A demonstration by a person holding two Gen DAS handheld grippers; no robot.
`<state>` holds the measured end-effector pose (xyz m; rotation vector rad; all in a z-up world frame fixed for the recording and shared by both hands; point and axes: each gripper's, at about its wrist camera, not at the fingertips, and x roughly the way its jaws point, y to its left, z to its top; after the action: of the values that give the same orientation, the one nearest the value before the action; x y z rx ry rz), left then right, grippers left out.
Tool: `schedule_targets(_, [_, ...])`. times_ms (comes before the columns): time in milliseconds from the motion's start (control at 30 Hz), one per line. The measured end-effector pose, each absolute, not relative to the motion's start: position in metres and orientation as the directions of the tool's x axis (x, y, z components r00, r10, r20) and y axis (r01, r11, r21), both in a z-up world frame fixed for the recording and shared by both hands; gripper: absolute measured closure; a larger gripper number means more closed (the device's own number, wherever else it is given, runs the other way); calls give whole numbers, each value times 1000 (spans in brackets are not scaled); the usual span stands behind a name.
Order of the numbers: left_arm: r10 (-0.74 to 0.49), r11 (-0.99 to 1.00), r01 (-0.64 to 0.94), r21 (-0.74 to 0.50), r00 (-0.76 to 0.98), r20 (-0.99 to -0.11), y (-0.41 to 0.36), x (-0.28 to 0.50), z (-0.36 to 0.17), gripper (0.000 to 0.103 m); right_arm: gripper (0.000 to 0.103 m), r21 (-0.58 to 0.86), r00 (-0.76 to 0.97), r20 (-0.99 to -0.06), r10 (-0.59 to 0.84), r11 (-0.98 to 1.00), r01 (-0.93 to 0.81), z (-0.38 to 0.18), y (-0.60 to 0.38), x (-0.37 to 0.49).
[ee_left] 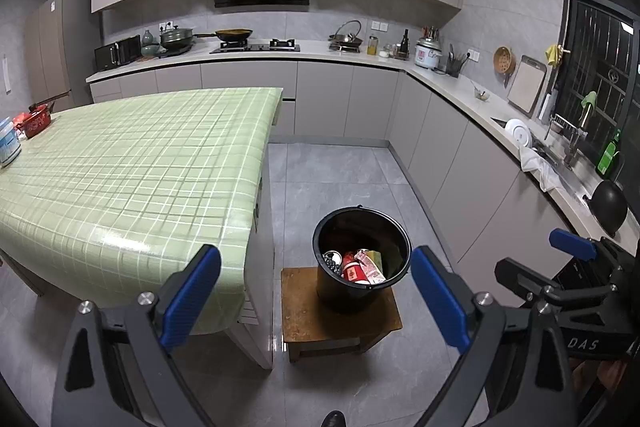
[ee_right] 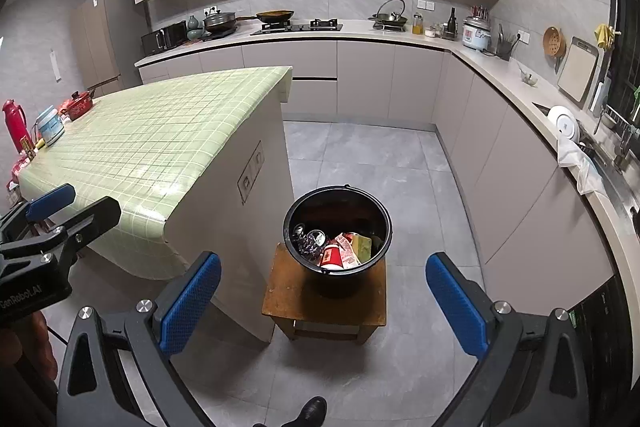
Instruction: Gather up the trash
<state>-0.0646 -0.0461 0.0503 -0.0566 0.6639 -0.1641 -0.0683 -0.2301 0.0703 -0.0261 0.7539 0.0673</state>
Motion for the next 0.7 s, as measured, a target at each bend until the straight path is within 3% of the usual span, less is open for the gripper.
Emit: schedule_targets(700, [-162,987,123,-106,775,-611,-48,-59,55,6,0,-10,735,-676,55,996,-84,73,-227,-58])
